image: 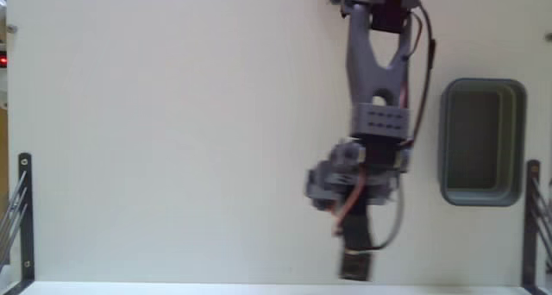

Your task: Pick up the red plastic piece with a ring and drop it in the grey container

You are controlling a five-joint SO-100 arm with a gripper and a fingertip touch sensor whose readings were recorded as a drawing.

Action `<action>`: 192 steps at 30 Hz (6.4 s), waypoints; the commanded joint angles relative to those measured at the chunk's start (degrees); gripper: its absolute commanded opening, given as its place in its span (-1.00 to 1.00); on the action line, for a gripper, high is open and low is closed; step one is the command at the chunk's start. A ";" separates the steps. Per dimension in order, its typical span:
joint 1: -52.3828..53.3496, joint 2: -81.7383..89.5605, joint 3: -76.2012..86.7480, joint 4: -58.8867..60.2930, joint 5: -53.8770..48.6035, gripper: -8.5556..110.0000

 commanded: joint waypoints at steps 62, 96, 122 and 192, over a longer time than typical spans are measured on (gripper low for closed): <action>-39.42 12.94 3.15 3.13 0.09 -0.38; -39.42 12.94 3.15 3.13 0.09 1.00; -39.22 13.21 3.41 3.13 0.09 1.00; -4.89 58.20 48.07 3.37 0.09 1.00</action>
